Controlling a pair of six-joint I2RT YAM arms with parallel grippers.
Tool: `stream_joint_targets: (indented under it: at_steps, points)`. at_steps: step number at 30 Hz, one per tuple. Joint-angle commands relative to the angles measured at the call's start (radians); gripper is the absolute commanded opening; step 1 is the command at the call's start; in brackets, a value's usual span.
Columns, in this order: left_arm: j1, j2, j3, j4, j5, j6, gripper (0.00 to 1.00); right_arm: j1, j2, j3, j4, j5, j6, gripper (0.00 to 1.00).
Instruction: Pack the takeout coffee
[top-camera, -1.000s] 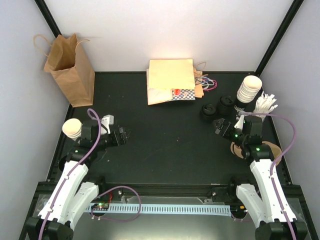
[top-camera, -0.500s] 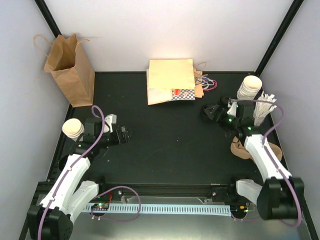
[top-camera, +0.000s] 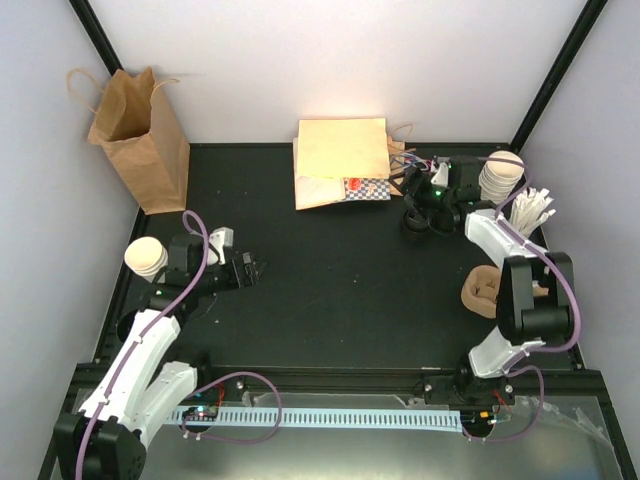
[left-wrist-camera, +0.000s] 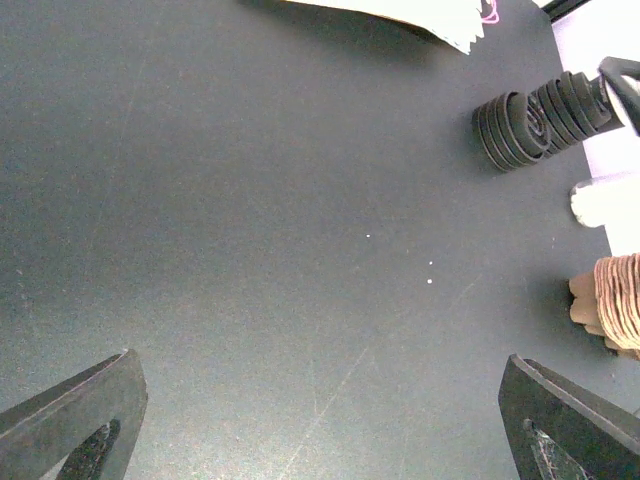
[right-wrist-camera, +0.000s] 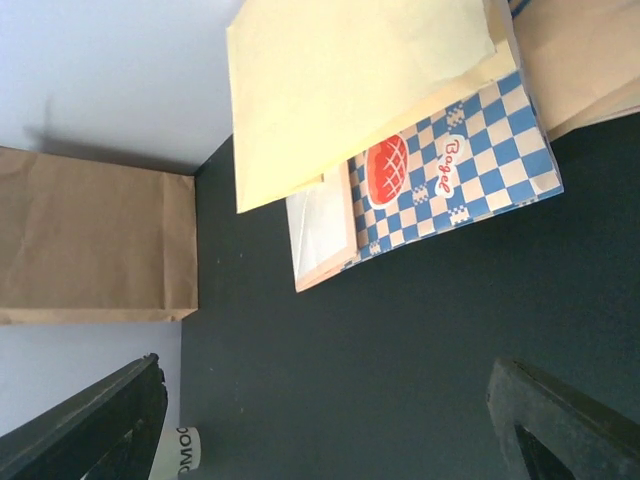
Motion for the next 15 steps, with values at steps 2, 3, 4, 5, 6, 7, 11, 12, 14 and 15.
stream_joint_targets:
  at_steps: [2,3,4,5,6,7,11,12,14,15]
  points:
    - [-0.003,-0.021,0.037,0.023,0.015,0.025,0.99,0.003,0.087,0.015,0.156,-0.074,0.099,0.90]
    - [-0.003,-0.021,0.039,0.021,0.016,0.025,0.99,0.002,0.090,0.017,0.155,-0.073,0.087,0.89]
    - [-0.003,-0.021,0.042,0.018,0.019,0.027,0.99,0.002,0.089,0.018,0.143,-0.066,0.068,0.89]
    - [-0.002,-0.022,0.047,0.013,0.022,0.029,0.99,0.001,0.083,0.019,0.126,-0.056,0.042,0.89]
    - [-0.002,-0.024,0.049,0.009,0.021,0.031,0.99,0.000,0.078,0.017,0.111,-0.050,0.018,0.90]
    - [-0.003,-0.026,0.051,0.004,0.021,0.035,0.99,-0.003,0.075,0.016,0.099,-0.051,-0.008,0.90]
    - [-0.002,-0.031,0.048,0.002,0.013,0.048,0.99,-0.052,0.128,0.060,0.009,-0.143,-0.116,0.90]
    - [-0.002,-0.029,0.047,0.005,0.015,0.049,0.99,-0.066,0.149,0.078,-0.024,-0.160,-0.141,0.90]
    - [-0.002,-0.024,0.046,0.013,0.019,0.048,0.99,-0.084,0.178,0.092,-0.040,-0.183,-0.162,0.90]
    - [-0.002,-0.020,0.048,0.019,0.021,0.047,0.99,-0.085,0.187,0.091,-0.027,-0.189,-0.162,0.89]
